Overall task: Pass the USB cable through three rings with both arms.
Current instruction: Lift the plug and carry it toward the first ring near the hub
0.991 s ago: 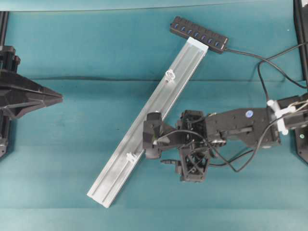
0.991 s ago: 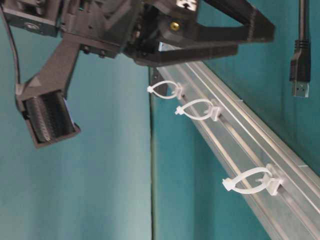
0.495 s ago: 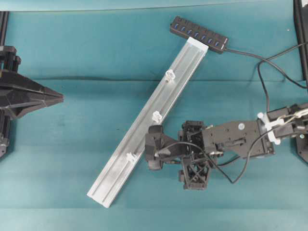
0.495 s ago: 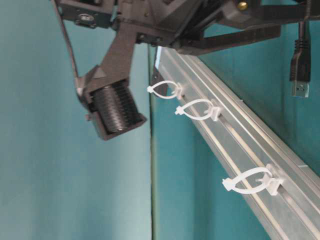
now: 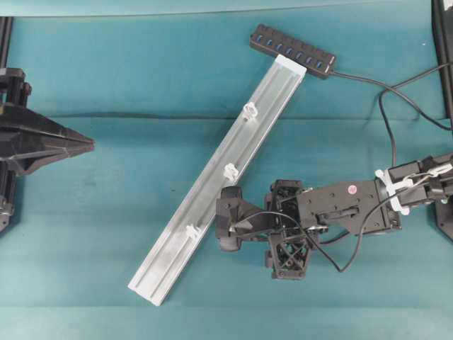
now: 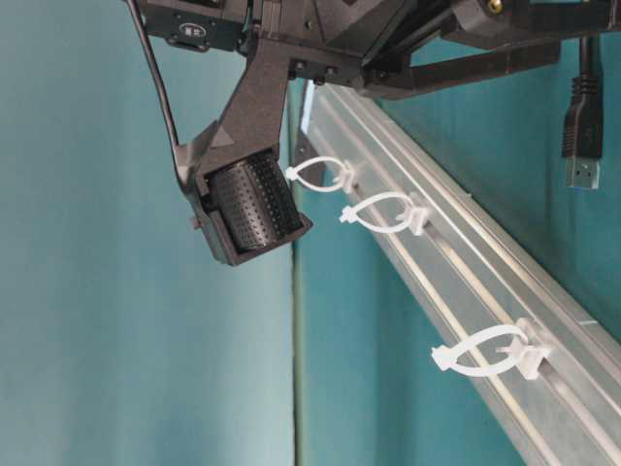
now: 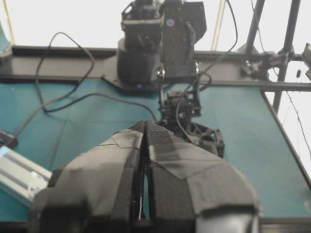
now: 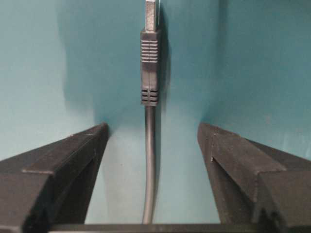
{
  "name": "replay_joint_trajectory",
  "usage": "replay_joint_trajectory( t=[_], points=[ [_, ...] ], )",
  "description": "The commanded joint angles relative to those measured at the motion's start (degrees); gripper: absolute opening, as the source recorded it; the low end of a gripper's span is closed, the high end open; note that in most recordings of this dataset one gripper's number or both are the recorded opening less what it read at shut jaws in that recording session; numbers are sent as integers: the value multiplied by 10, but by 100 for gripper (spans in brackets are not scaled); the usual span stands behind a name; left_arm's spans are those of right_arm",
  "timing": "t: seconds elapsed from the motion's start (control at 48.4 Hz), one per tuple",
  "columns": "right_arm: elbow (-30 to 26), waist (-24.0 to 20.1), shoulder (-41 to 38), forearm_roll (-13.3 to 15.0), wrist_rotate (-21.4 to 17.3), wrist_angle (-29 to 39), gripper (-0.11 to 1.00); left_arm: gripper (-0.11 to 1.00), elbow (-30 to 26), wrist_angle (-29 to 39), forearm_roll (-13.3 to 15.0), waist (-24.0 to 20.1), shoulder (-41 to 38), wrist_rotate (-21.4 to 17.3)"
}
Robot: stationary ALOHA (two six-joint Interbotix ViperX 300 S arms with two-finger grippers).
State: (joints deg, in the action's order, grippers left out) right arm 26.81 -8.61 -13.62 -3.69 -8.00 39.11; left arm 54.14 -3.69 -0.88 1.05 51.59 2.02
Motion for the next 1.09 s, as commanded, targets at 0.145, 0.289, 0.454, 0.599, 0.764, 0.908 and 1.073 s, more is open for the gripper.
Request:
replay_joint_trajectory(
  t=[0.145, 0.289, 0.454, 0.599, 0.764, 0.908, 1.073],
  points=[
    [-4, -2, -11, -2, -5, -5, 64, -1, -14, -4, -2, -1, -4, 0],
    [-6, -3, -19, -2, -8, -11, 49, -1, -14, -4, -2, -1, -4, 0],
    [-11, -9, -25, -3, -5, -8, 34, -1, -15, -4, -2, -1, 1, 0],
    [-12, -16, -25, -3, -8, -5, 24, -1, -15, -4, -2, -1, 3, 0],
    [-14, -17, -25, -3, -8, 3, 10, -1, -15, -4, -2, -1, 2, 2],
    [-17, -17, -25, -3, -7, 4, 10, -1, -14, -4, -2, -1, -1, 5],
    [-25, -6, -10, -2, 0, 20, 10, -1, -15, -4, -2, -1, -1, 10]
  ],
)
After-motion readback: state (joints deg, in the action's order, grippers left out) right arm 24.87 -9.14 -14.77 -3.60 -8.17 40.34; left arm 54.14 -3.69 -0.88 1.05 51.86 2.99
